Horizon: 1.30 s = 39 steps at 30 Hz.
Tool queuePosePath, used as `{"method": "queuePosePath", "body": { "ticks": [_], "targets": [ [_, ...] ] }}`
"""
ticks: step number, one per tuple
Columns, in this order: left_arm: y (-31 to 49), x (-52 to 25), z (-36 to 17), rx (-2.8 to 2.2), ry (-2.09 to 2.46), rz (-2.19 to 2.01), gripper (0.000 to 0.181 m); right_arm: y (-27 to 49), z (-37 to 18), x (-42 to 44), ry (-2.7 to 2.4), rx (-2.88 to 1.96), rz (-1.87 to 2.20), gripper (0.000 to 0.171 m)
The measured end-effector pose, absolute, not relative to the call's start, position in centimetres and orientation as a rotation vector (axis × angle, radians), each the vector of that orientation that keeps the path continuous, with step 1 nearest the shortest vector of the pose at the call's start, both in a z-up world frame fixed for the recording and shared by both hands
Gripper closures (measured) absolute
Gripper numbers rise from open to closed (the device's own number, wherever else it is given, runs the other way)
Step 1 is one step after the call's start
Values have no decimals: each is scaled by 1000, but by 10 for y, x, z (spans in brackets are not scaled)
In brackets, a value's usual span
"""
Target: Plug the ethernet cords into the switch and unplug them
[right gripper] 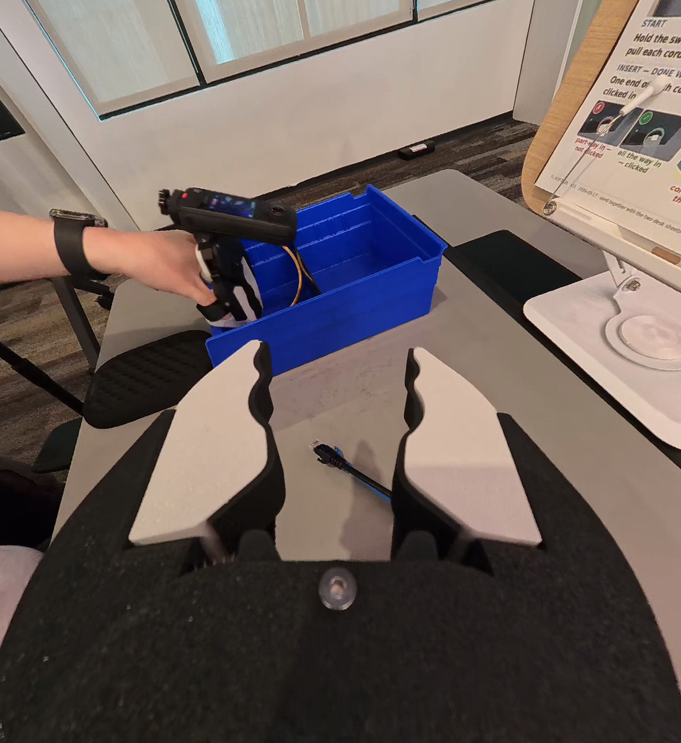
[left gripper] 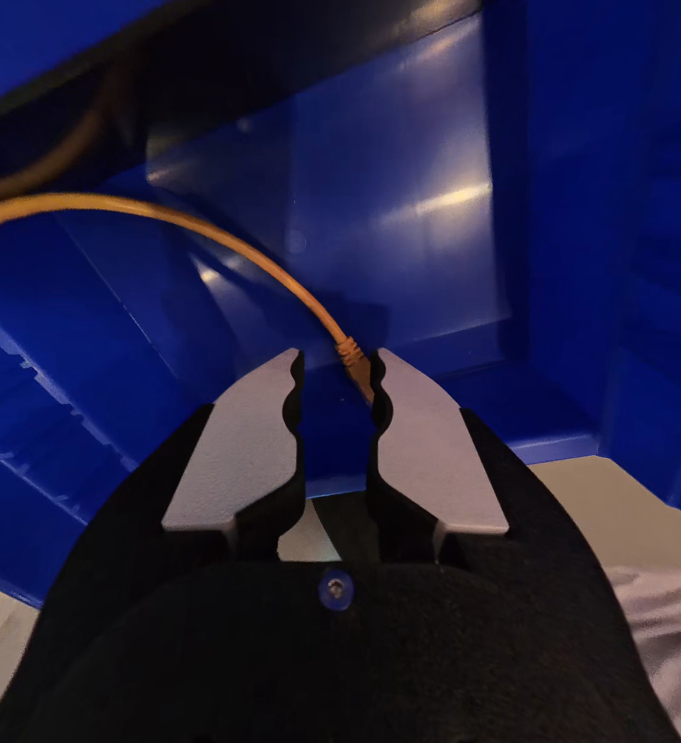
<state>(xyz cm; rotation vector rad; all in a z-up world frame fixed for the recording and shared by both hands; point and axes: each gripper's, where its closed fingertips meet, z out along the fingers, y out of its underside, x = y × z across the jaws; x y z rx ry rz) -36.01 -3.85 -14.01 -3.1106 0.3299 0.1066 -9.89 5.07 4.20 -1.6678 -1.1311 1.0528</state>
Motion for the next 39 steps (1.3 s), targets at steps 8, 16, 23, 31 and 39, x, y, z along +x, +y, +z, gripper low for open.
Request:
{"method": "queuePosePath", "body": {
  "ticks": [8,16,23,31,39],
  "targets": [
    [-38,-347,-151,-3238,102,-91,152,53,46,-92,-1119,-1661,1056,109],
    [-37,-355,-153,-3266,146,-21,170,54,56,-83,-1093,-1638,1079,110],
    [-33,-343,-122,-3149,335,-141,171,55,53,-82,-1099,-1640,1093,110],
    [-63,-304,-14,-2977,506,-490,171,-2,70,-125,-1351,-1245,1084,111],
    [-112,-220,38,-2854,782,-757,171,-69,51,-182,-1564,-781,526,114]
  ]
}}
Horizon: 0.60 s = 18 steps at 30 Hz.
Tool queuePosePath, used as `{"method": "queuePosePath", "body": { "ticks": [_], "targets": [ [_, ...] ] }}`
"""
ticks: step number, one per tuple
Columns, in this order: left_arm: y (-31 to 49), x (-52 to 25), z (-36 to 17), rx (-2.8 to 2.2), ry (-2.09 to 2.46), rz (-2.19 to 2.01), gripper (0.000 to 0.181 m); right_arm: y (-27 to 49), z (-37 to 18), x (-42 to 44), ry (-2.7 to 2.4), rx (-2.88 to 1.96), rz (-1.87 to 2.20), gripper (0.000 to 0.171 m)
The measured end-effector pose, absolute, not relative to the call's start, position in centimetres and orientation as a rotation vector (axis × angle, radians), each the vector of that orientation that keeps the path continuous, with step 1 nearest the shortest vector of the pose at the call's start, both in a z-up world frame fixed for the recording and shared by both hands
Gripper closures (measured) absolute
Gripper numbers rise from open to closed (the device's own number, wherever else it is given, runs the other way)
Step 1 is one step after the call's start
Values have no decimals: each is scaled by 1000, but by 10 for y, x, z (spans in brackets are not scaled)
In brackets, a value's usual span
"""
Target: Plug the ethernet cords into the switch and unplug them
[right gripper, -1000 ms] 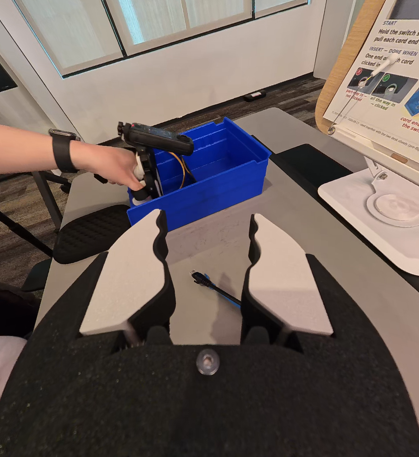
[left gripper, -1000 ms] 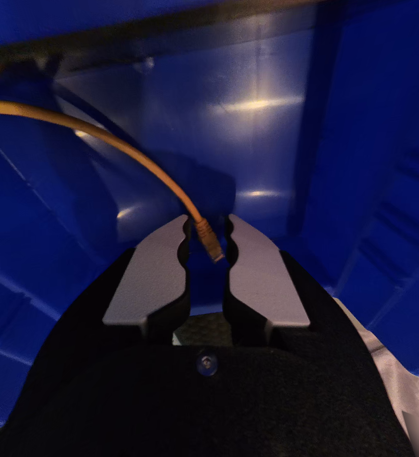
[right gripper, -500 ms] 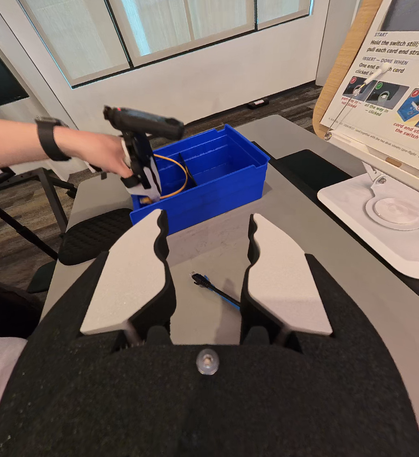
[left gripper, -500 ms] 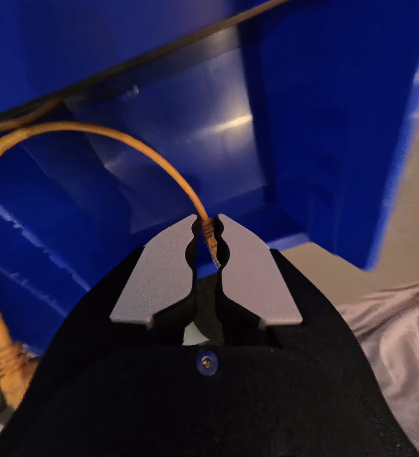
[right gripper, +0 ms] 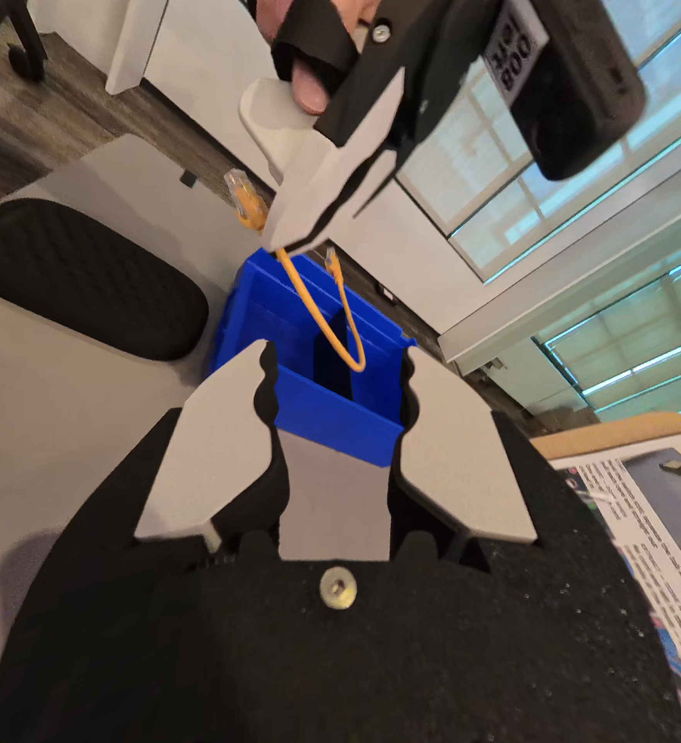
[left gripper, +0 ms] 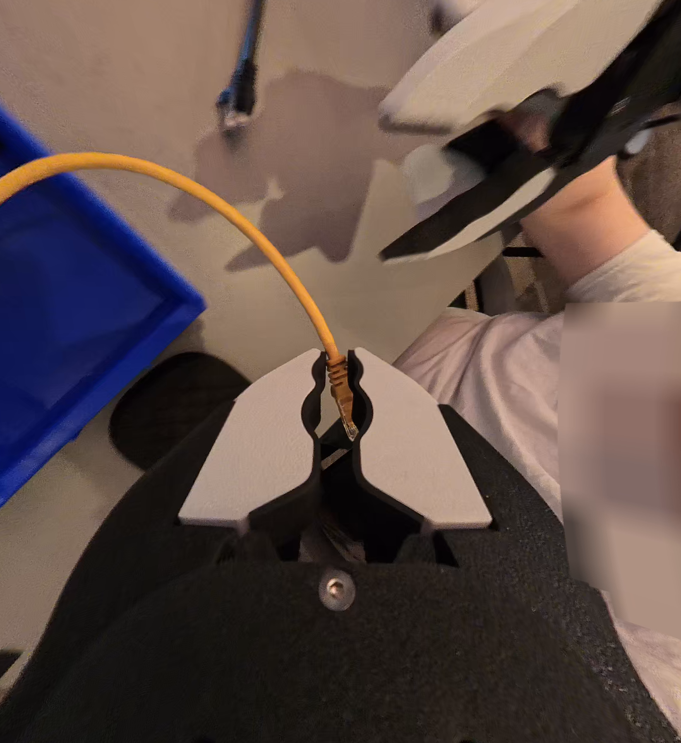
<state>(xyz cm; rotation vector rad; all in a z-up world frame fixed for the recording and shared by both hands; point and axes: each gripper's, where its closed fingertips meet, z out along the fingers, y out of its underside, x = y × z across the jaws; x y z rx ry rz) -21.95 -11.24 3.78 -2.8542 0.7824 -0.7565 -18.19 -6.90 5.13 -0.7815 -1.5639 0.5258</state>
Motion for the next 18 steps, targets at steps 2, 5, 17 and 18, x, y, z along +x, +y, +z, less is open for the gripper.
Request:
{"method": "queuePosePath", "body": {
  "ticks": [2,5,17,18],
  "targets": [
    [-119,-199,43,-2821,829,-838,171,-80,51,-188,-1552,-751,583,121],
    [-127,-179,43,-2802,925,-871,171,-87,46,-192,-1566,-702,574,137],
    [-63,-170,161,-2002,719,-1015,149,-45,81,-163,-1303,-954,950,170],
    [-59,-178,173,-1909,699,-947,141,-32,84,-159,-1226,-1018,1007,170]
  ]
}}
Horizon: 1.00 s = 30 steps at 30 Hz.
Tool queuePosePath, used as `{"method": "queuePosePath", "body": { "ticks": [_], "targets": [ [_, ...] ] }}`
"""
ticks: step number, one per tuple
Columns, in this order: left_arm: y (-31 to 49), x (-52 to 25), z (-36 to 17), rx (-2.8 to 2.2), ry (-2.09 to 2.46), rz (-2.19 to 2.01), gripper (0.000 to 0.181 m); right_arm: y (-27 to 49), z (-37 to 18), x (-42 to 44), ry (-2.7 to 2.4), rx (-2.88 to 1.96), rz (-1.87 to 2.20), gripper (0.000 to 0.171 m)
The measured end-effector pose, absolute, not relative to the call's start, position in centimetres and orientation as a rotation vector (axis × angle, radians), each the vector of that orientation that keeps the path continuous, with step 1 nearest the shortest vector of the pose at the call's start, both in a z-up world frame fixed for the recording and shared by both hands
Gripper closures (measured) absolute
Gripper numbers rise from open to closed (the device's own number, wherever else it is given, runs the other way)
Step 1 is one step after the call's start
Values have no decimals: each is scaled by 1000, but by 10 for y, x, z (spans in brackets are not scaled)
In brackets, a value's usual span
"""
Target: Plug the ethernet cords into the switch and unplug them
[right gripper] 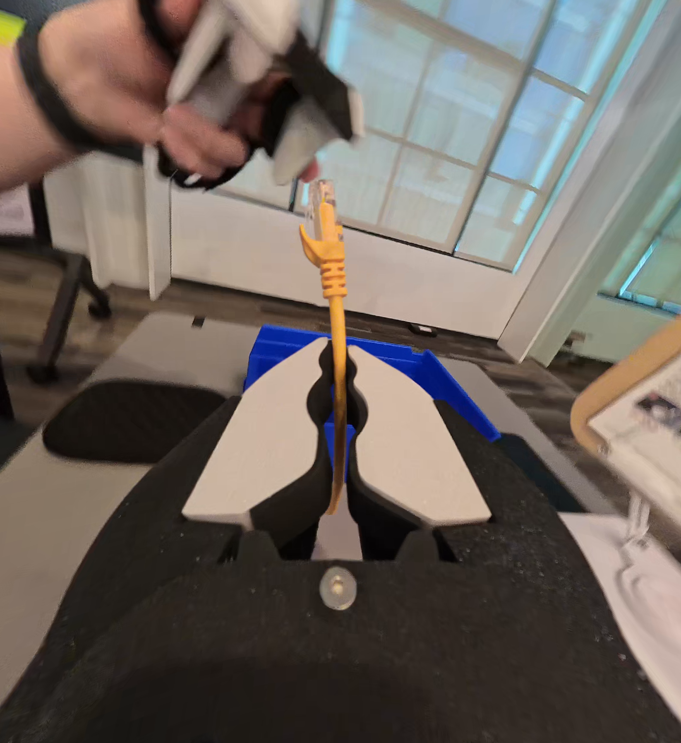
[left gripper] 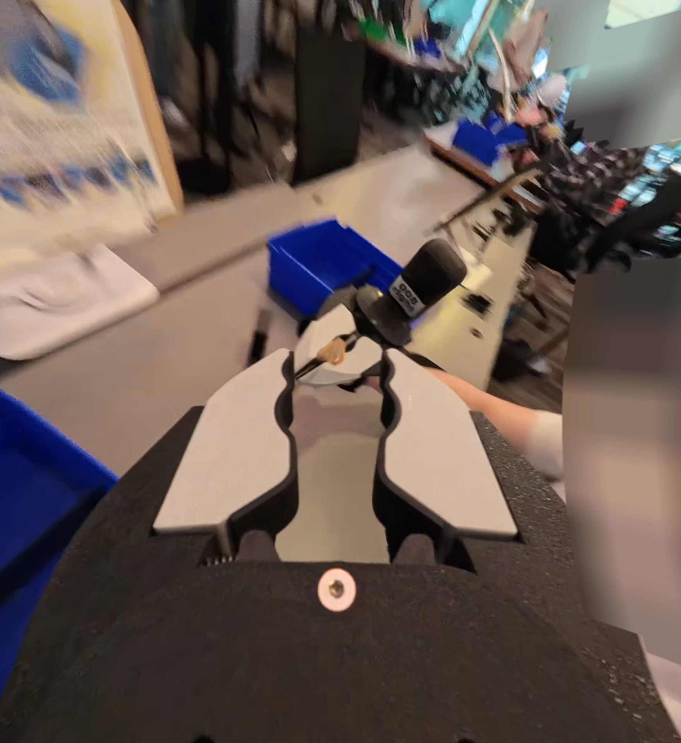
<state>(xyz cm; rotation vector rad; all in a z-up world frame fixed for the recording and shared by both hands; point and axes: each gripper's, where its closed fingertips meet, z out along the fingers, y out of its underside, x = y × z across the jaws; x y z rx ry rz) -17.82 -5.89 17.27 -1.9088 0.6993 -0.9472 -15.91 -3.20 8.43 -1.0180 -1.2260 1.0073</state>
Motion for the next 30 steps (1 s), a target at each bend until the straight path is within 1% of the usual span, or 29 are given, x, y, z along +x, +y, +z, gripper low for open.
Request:
{"method": "queuePosePath", "body": {
  "ticks": [1,2,5,8,10,14,18,20,21,23,28,30],
  "targets": [
    [-55,-186,178,-1831,680,-860,137,-20,88,-155,-1137,-1085,1073,171],
    [-51,-193,179,-1766,654,-761,138,-8,90,-151,-1034,-1152,1135,171],
    [-40,-197,160,-1625,495,-543,139,12,94,-143,-783,-1274,1280,171],
    [-29,-173,140,-1498,375,-520,150,10,93,-144,-738,-1269,1222,171],
    [-15,-159,126,-1505,354,-486,149,6,93,-145,-744,-1247,1115,171],
    [-10,-133,135,-1393,307,-673,147,-1,95,-145,-779,-1207,958,171],
    [1,-122,118,-1499,300,-737,144,-2,98,-144,-775,-1163,839,171],
    [0,-121,123,-1454,289,-789,145,-3,99,-144,-782,-1144,815,171],
    [1,-123,125,-1441,283,-785,148,-3,98,-145,-787,-1137,814,171],
    [2,-124,127,-1436,317,-764,162,-5,97,-147,-801,-1126,833,171],
    [-3,-119,129,-1503,451,-906,167,-10,98,-150,-889,-1087,940,171],
    [-7,-119,131,-1530,492,-981,168,-15,102,-149,-940,-1043,974,167]
  ]
}}
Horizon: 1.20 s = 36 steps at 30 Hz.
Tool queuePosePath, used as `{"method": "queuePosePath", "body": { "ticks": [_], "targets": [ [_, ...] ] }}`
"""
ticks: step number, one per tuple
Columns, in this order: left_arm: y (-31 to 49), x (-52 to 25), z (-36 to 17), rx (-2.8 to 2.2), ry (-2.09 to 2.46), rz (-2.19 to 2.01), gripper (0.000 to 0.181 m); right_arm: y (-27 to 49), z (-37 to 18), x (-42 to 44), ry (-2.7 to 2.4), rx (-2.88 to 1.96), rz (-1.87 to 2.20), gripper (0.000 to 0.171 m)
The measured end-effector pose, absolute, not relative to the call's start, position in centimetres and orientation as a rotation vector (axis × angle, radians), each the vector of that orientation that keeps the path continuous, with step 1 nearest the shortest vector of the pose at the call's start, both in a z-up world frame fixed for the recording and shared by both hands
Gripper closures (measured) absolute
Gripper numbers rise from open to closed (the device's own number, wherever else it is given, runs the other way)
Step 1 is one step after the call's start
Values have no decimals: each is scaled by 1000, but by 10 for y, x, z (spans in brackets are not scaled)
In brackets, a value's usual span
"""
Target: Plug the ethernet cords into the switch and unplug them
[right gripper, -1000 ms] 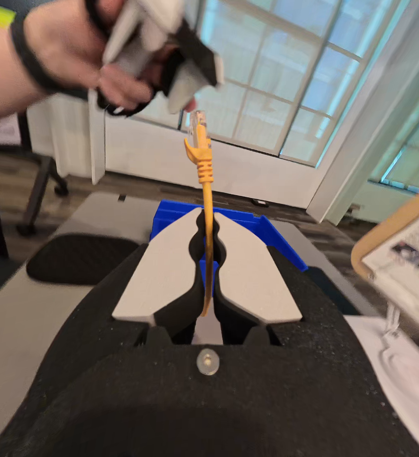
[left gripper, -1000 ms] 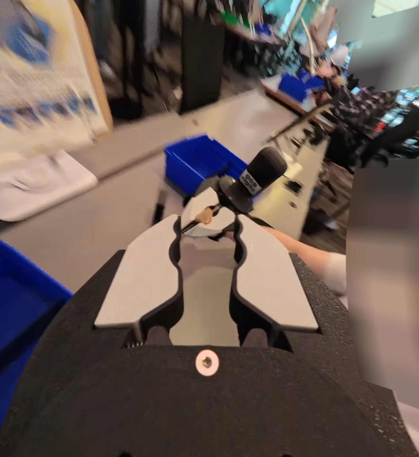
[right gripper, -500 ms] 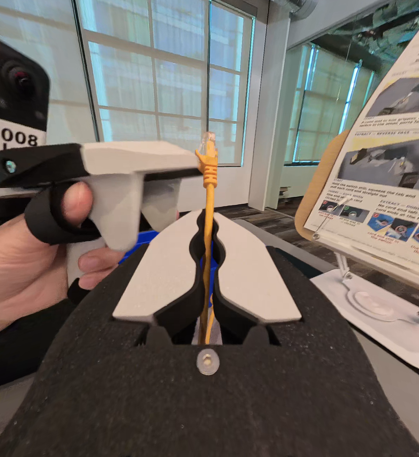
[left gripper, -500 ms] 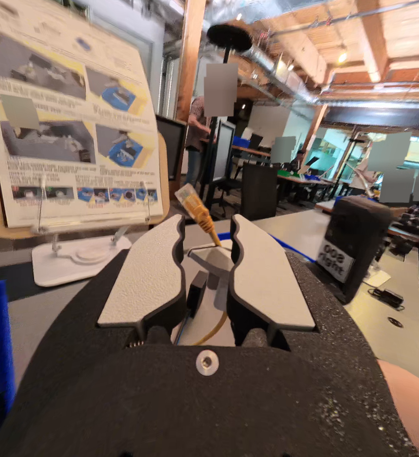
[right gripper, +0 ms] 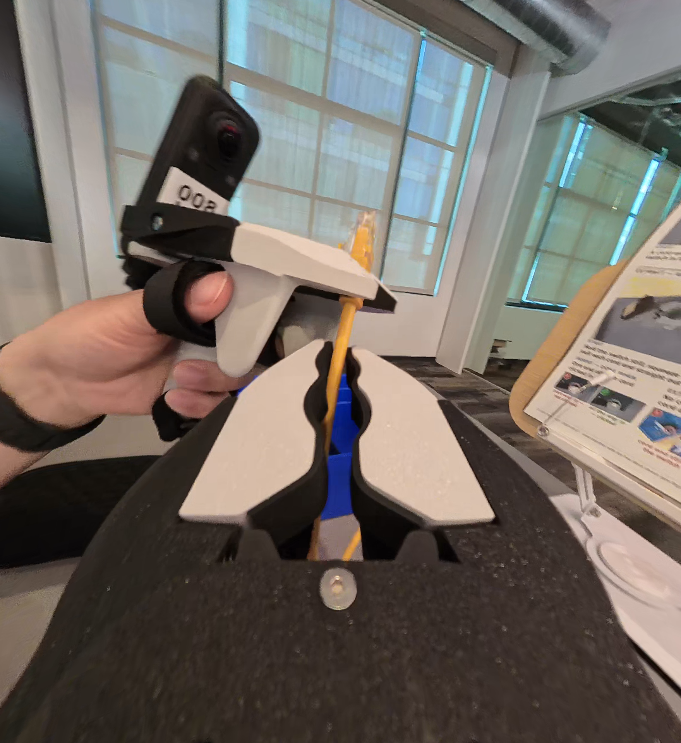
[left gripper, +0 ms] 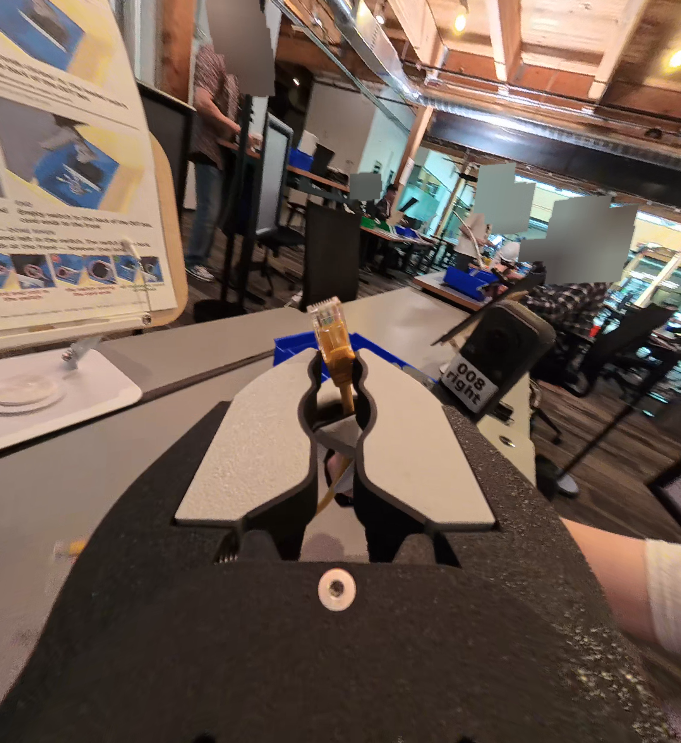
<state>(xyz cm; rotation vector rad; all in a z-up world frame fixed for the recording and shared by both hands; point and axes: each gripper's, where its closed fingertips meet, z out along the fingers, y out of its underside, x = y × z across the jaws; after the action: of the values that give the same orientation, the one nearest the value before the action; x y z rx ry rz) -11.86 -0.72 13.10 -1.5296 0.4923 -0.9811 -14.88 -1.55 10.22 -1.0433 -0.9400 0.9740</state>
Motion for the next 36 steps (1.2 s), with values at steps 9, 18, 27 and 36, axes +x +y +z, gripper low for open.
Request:
{"method": "queuePosePath", "body": {
  "ticks": [9,18,27,36],
  "targets": [
    [-32,-117,103,-1692,807,-947,168,-47,97,-127,-1372,-1070,1254,144],
    [-61,-108,55,-1859,1102,-846,168,-48,102,-108,-1397,-1162,1389,140],
    [-69,-103,31,-1972,1256,-742,169,-67,56,-122,-1652,-1268,1401,153],
    [-70,-111,39,-1910,1159,-850,151,-64,64,-130,-1559,-1301,1534,160]
  ]
}}
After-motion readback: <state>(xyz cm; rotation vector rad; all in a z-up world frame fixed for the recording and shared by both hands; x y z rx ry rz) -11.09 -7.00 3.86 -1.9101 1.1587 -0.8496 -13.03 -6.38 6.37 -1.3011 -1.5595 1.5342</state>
